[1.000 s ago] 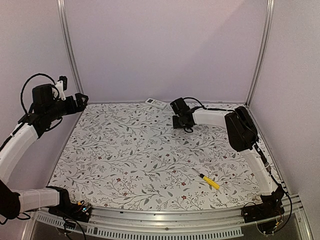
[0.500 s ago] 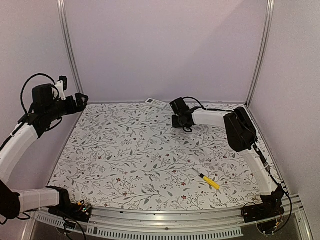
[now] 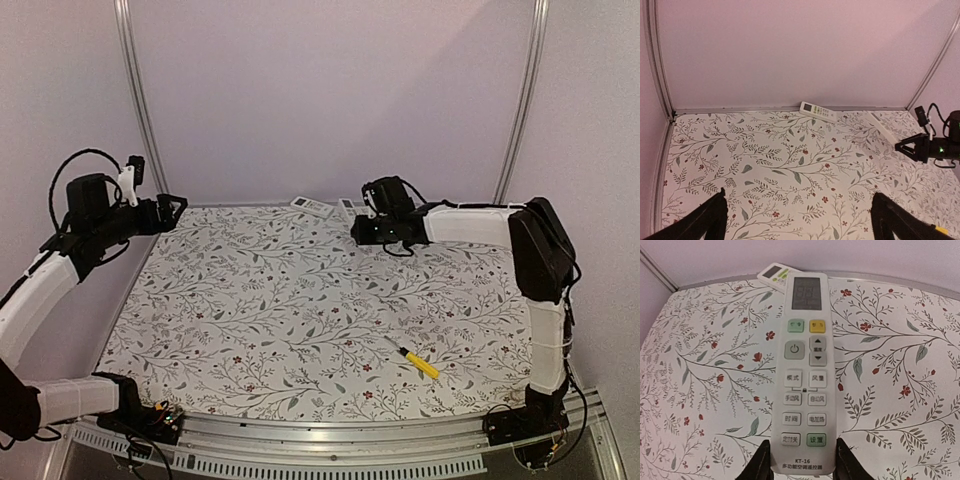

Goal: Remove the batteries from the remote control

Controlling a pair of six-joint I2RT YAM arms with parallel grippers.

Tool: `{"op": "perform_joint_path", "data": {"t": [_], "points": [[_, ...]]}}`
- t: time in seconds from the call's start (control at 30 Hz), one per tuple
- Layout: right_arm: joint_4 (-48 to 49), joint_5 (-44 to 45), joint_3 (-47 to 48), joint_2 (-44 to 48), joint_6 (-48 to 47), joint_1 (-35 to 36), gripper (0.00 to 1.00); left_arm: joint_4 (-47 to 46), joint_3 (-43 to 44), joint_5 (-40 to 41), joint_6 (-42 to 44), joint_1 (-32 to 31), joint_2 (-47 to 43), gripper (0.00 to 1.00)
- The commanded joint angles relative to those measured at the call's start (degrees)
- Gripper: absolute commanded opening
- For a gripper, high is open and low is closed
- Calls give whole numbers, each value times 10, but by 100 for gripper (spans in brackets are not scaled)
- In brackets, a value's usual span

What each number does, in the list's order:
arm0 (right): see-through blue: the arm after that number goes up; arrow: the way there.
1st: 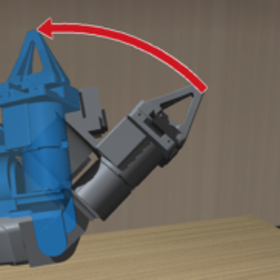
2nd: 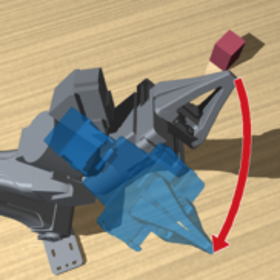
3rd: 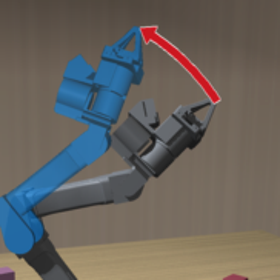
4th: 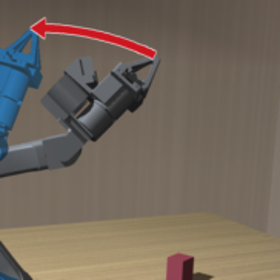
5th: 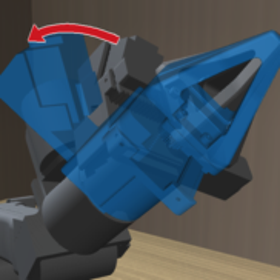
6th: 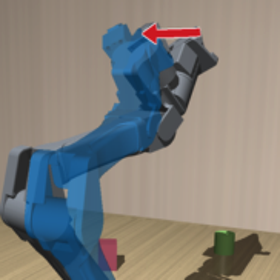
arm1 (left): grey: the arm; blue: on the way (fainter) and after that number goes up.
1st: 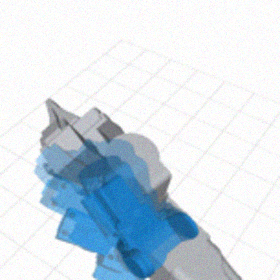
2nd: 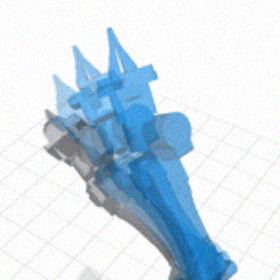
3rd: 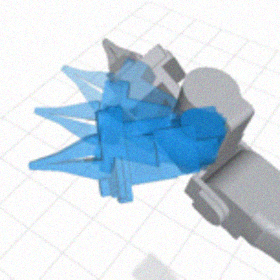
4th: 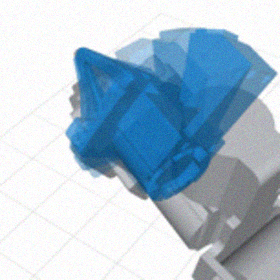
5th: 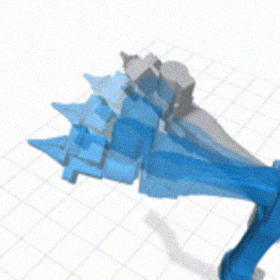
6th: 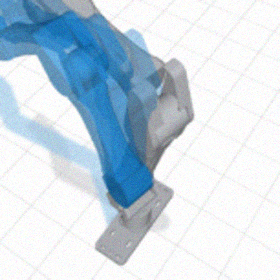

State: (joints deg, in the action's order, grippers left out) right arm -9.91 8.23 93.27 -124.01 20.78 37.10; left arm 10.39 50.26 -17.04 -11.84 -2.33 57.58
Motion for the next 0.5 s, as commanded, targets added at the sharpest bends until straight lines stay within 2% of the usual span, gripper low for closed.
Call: {"op": "perform_joint_path", "data": {"t": [0.0, 0.13, 0.3, 0.47], "points": [[89, -99, -95, 145, -30, -2, 19, -43, -17, -70, 23, -17, -17, 100], [102, -225, -188, 240, -53, -9, 18, -81, -30, -146, 12, -45, -20, 100], [137, -477, -266, 338, -67, -11, 20, -182, -40, -242, -40, -120, -12, 100], [153, -609, -303, 389, -48, -8, 21, -242, -29, -310, -71, -170, 34, 100]]}}
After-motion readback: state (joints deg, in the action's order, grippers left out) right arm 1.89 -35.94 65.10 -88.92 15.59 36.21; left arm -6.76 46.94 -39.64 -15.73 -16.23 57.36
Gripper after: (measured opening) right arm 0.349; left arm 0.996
